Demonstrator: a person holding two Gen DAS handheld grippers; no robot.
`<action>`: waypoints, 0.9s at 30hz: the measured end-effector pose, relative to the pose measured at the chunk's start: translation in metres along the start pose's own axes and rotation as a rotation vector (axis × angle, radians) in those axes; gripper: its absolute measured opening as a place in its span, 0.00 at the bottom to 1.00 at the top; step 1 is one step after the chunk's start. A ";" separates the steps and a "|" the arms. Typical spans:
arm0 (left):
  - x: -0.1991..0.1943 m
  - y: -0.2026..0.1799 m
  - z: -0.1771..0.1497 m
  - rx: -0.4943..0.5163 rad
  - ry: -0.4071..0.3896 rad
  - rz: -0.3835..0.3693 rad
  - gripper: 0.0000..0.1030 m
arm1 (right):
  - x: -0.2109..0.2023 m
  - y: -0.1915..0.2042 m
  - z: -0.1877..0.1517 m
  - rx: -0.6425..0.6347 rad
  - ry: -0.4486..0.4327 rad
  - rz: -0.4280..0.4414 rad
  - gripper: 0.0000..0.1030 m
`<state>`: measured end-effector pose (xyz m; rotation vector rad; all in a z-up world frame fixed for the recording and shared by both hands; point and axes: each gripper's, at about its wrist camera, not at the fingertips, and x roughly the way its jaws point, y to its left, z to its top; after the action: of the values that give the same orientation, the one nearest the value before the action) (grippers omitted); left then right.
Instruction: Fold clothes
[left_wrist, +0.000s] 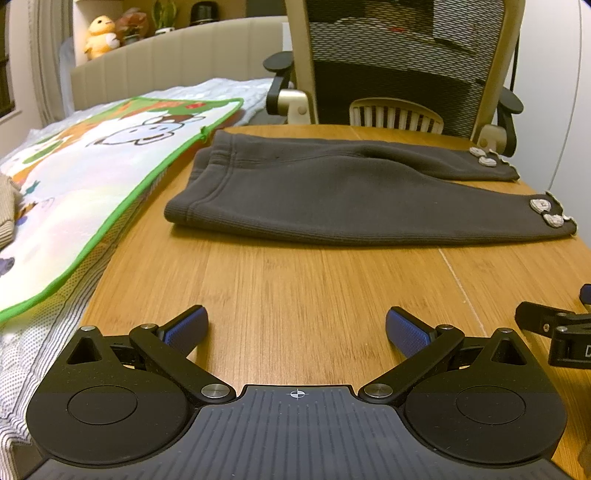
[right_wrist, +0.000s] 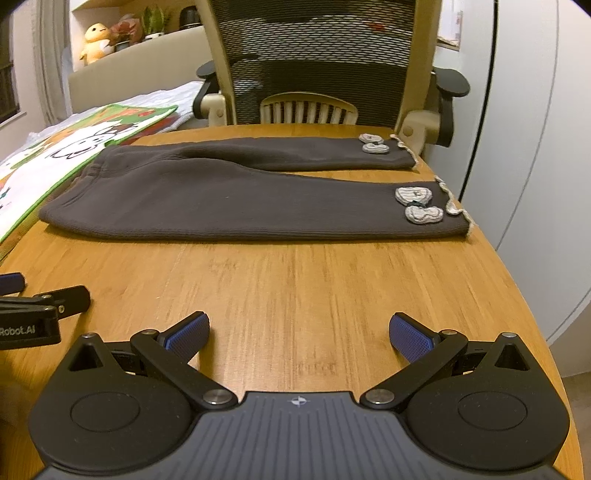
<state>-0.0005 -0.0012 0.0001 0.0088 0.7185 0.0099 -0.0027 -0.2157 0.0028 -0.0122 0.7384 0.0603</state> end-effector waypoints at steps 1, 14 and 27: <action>0.000 0.000 0.000 0.000 0.000 0.001 1.00 | 0.000 0.000 0.000 -0.001 0.000 0.002 1.00; 0.002 0.002 0.003 0.021 0.010 -0.016 1.00 | -0.002 0.000 -0.001 -0.018 -0.005 0.046 1.00; 0.007 0.009 0.034 0.008 0.020 -0.088 1.00 | 0.003 -0.016 0.014 0.013 -0.026 0.143 1.00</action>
<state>0.0269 0.0078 0.0211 -0.0152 0.7388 -0.0768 0.0098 -0.2308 0.0113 0.0535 0.7127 0.1923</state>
